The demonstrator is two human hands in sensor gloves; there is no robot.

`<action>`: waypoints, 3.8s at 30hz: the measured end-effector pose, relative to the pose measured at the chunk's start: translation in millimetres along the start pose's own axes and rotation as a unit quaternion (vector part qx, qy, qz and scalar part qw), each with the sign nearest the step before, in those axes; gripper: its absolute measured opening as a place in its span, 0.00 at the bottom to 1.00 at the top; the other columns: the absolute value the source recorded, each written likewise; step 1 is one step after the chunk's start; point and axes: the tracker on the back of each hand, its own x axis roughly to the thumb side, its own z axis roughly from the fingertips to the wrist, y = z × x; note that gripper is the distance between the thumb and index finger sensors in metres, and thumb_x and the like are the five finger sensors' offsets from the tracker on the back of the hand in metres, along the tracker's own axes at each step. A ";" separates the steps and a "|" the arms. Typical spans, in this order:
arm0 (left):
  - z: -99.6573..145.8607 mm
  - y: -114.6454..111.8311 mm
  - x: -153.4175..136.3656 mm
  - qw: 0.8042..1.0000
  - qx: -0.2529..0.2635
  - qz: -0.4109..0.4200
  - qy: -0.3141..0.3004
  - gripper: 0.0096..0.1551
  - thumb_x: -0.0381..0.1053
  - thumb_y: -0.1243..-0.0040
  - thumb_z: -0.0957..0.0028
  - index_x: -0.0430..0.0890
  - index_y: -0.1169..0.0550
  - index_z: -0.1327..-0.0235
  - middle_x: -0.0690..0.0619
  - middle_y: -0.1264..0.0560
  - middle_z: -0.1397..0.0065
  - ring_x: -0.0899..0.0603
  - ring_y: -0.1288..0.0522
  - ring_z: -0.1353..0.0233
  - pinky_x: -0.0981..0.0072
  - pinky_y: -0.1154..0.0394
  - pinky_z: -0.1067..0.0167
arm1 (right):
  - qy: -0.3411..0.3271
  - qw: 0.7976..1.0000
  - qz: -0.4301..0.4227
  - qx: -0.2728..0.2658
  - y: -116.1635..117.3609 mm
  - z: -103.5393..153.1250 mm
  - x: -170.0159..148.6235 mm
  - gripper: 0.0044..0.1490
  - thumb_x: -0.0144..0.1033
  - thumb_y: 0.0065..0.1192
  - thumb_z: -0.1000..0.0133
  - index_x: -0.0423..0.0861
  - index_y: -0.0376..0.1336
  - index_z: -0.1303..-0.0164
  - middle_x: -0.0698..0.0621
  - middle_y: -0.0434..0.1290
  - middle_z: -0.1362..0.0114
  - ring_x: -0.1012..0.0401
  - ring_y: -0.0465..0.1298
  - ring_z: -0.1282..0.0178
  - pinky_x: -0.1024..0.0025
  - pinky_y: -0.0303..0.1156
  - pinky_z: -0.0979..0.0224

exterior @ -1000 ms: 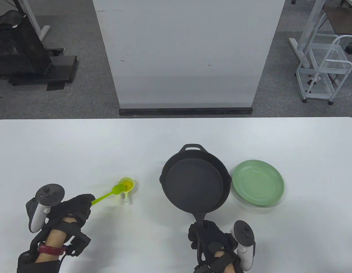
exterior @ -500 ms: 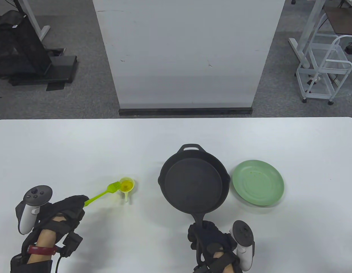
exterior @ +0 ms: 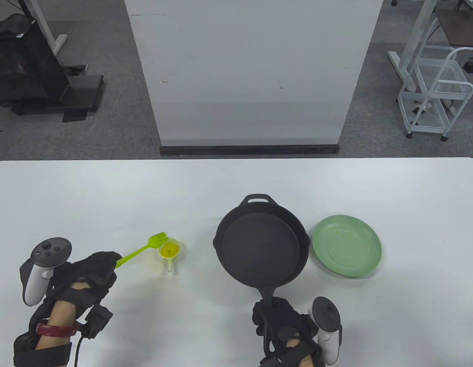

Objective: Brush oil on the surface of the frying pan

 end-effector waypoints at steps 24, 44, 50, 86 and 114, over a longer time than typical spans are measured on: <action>-66.5 -142.5 168.6 0.993 -0.065 -0.075 -0.066 0.25 0.54 0.43 0.48 0.42 0.21 0.43 0.55 0.16 0.71 0.46 0.20 0.76 0.52 0.20 0.72 | -0.011 1.000 0.012 0.009 4.9 2.2 1.2 0.31 0.46 0.56 0.49 0.36 0.58 0.46 0.33 0.64 0.38 0.39 0.69 0.44 0.58 0.73 0.48; -79.9 -144.8 169.3 0.983 -0.001 -0.176 -0.047 0.25 0.54 0.43 0.48 0.42 0.21 0.44 0.55 0.17 0.73 0.46 0.20 0.77 0.51 0.20 0.72 | -0.002 1.000 0.005 0.013 8.1 3.3 -0.6 0.31 0.46 0.56 0.48 0.36 0.57 0.46 0.33 0.63 0.38 0.39 0.69 0.43 0.58 0.73 0.47; -70.1 -136.9 168.8 0.974 0.031 -0.219 -0.049 0.25 0.54 0.43 0.49 0.41 0.21 0.44 0.55 0.17 0.73 0.45 0.20 0.77 0.51 0.20 0.72 | 0.000 1.000 -0.002 0.013 9.2 3.9 -0.6 0.31 0.45 0.56 0.48 0.35 0.58 0.46 0.33 0.63 0.38 0.39 0.70 0.43 0.58 0.74 0.47; -36.5 -187.5 198.4 0.926 0.052 -0.349 -0.134 0.26 0.53 0.44 0.49 0.39 0.22 0.44 0.55 0.17 0.74 0.46 0.21 0.78 0.51 0.20 0.73 | 0.010 0.999 -0.037 0.024 11.2 3.2 -1.6 0.33 0.43 0.53 0.48 0.31 0.57 0.45 0.30 0.66 0.42 0.60 0.83 0.66 0.69 0.83 0.68; -69.1 -180.8 174.0 0.982 -0.046 -0.167 -0.075 0.26 0.53 0.44 0.49 0.40 0.22 0.44 0.56 0.17 0.75 0.46 0.21 0.79 0.51 0.20 0.74 | -0.003 0.999 -0.027 0.024 10.7 2.6 0.8 0.33 0.43 0.55 0.48 0.31 0.56 0.43 0.29 0.64 0.40 0.59 0.82 0.66 0.69 0.81 0.67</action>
